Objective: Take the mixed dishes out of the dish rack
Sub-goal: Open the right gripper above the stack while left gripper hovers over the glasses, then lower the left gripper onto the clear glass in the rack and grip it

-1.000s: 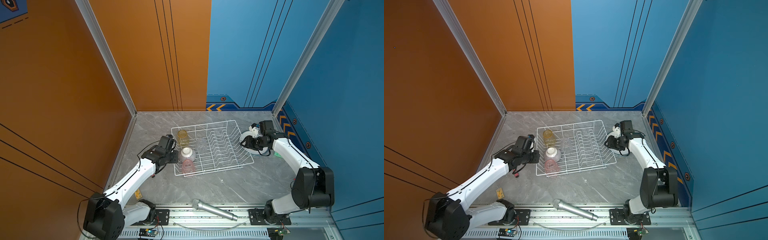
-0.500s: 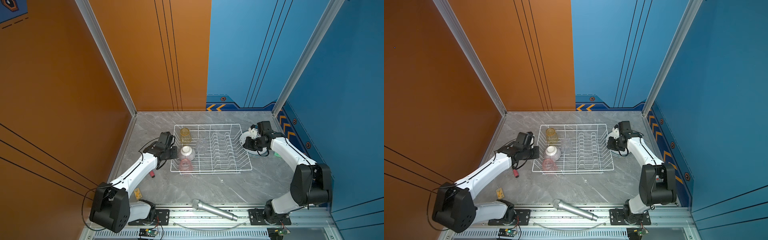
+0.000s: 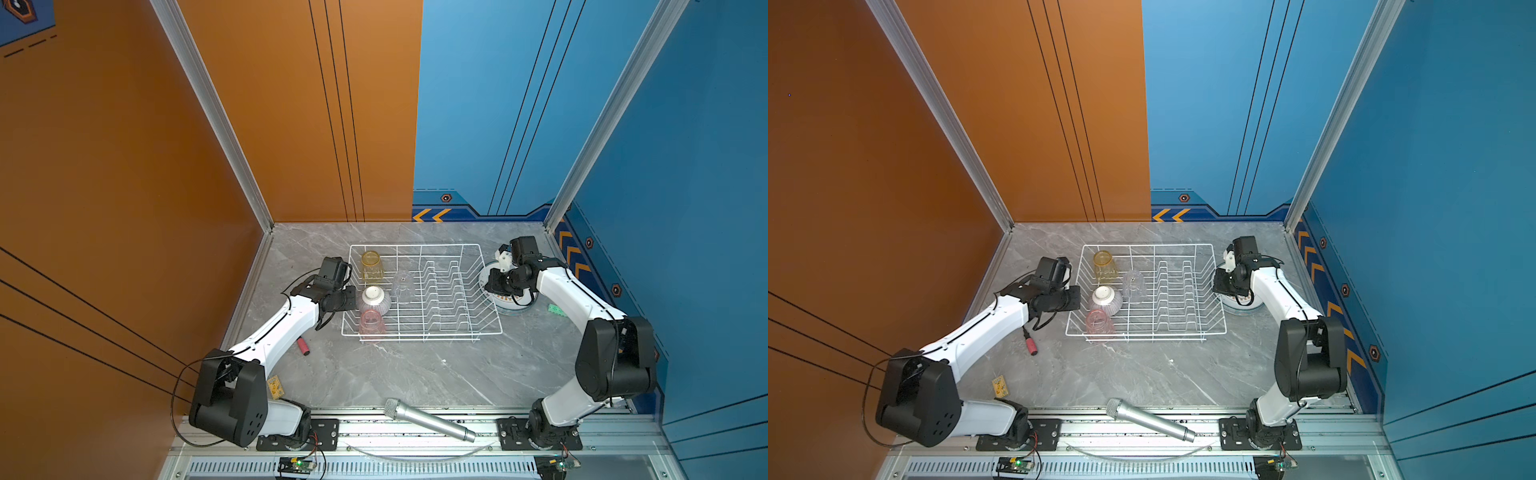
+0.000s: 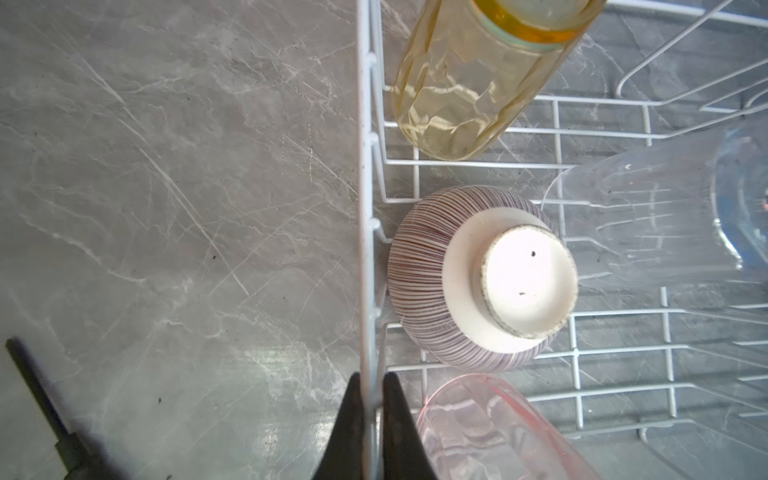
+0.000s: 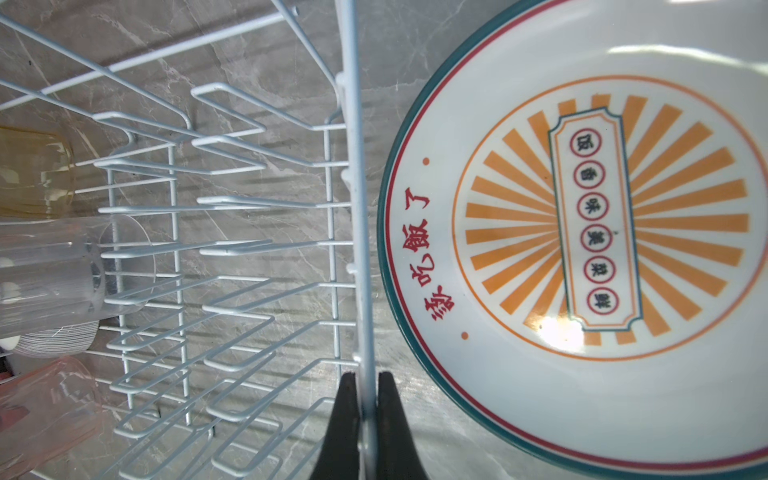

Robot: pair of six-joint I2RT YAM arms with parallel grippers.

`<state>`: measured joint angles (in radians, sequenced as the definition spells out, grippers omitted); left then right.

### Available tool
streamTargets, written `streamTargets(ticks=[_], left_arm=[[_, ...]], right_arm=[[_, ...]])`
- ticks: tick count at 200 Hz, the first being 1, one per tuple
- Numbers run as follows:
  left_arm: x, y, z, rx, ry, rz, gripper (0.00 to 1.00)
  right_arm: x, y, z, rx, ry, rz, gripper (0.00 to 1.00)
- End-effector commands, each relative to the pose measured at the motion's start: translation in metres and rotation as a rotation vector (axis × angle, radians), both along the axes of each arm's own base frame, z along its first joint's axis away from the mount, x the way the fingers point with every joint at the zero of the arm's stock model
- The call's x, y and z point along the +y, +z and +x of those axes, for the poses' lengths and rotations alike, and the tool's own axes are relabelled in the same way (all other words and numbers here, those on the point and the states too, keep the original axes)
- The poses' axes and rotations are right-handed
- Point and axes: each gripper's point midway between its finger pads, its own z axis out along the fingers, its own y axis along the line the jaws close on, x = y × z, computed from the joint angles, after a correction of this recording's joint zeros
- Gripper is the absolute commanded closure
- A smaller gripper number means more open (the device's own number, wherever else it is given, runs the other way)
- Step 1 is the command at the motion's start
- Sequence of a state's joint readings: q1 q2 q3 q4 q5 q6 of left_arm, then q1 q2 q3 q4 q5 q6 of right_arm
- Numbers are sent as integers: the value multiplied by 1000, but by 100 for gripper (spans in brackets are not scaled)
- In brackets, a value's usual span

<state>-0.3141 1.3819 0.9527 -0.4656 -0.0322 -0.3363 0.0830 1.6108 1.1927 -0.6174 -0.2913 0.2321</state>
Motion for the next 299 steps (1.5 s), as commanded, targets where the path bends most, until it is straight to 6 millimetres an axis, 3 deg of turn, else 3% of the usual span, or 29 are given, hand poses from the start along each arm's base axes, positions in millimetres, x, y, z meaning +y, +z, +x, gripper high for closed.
streamTargets(ticks=[1,6,19,40,64,84,126,154,160,178,211,239,265,299], left_arm=[[-28,17,-2,-45,-127,-64,77],[-27,20,-3,-54,-127,-58,72],[-24,24,-6,-71,-126,-30,64],[-22,37,-10,-114,-143,3,57],[-17,49,-15,-175,-146,63,55],[-16,63,-20,-242,-157,136,53],[-28,102,-29,-405,-227,310,51],[-59,119,-30,-439,-340,292,51],[-67,133,-26,-464,-350,281,52],[-91,139,-21,-472,-418,308,52],[-129,138,-9,-453,-524,369,43],[-149,129,4,-381,-559,379,42],[-166,117,12,-301,-606,382,23],[-178,99,19,-189,-631,392,15]], right_arm=[[21,5,11,-24,32,38,100],[20,5,11,-22,33,37,98],[20,6,10,-27,37,39,75],[17,16,8,-54,39,41,55],[11,30,7,-95,28,32,36],[5,43,6,-132,10,29,27],[-1,66,2,-194,-10,33,25],[2,72,-2,-213,-9,53,25],[2,74,-2,-217,-8,57,25],[4,78,-4,-224,-5,68,26],[7,83,-10,-240,4,78,27],[8,85,-13,-243,7,84,27],[8,82,-13,-237,8,83,27],[9,77,-14,-235,7,89,27]])
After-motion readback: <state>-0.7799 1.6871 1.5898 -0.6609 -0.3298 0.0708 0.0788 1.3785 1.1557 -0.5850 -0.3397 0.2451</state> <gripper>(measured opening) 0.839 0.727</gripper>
